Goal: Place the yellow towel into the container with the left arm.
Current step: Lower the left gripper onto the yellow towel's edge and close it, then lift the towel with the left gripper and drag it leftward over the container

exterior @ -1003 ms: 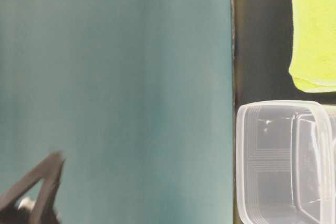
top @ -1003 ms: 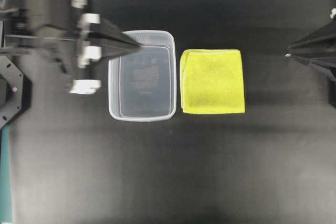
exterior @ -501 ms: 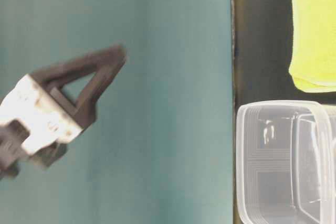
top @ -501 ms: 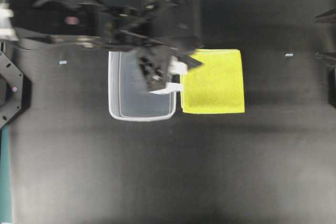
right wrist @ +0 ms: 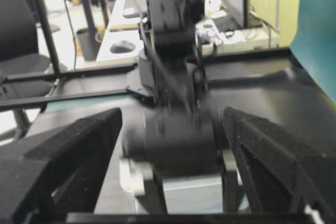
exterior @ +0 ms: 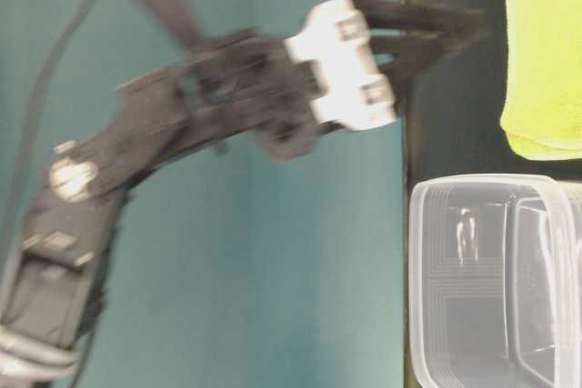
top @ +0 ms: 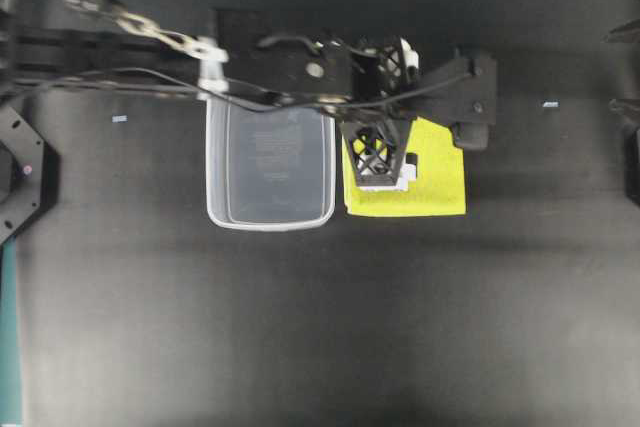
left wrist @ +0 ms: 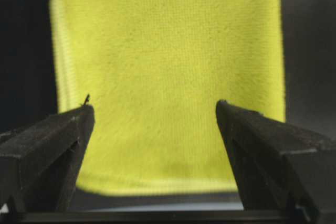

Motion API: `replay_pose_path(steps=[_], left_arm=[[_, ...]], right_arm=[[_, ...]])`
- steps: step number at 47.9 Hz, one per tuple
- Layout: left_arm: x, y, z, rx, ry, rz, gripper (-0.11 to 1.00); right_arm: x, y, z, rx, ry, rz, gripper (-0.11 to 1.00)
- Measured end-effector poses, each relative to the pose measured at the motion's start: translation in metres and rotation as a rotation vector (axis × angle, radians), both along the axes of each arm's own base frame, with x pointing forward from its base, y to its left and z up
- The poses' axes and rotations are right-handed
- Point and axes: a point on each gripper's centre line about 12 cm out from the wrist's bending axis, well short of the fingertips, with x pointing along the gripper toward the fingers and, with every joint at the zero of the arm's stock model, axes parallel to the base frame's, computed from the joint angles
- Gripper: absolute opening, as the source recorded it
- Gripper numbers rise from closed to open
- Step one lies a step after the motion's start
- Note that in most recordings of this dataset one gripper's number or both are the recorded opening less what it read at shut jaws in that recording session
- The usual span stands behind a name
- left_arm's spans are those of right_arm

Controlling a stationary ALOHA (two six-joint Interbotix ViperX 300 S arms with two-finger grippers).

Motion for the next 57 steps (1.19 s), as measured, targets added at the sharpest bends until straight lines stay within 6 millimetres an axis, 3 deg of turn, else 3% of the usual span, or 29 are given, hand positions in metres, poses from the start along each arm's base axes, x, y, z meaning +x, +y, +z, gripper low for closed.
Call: replay_pose_path(steps=[10, 21, 36, 40, 47, 51, 57], left_arm=[[0.008, -0.001, -0.05, -0.001, 0.072, -0.006, 0.9], [0.012, -0.001, -0.063, -0.002, 0.077, -0.006, 0.83], [0.015, -0.017, -0.055, 0.003, 0.072, -0.041, 0.07], [0.019, -0.018, -0.039, 0.004, 0.046, -0.041, 0.07], [0.014, -0.017, 0.028, 0.004, -0.027, -0.037, 0.07], [0.0, -0.018, 0.075, 0.006, -0.064, -0.036, 0.07], [-0.036, -0.017, 0.126, 0.006, -0.054, -0.028, 0.07]], right_arm=[[-0.003, 0.0, 0.003, -0.001, -0.015, 0.0, 0.76], [-0.003, 0.0, 0.003, 0.001, -0.014, 0.0, 0.76], [-0.003, 0.0, 0.003, 0.001, -0.015, 0.002, 0.75], [-0.003, 0.0, 0.002, 0.002, -0.015, 0.002, 0.75], [-0.004, 0.0, 0.006, 0.001, -0.034, 0.0, 0.75], [-0.005, 0.0, 0.008, 0.002, -0.045, 0.0, 0.75], [-0.007, 0.0, 0.012, 0.001, -0.063, 0.0, 0.75]])
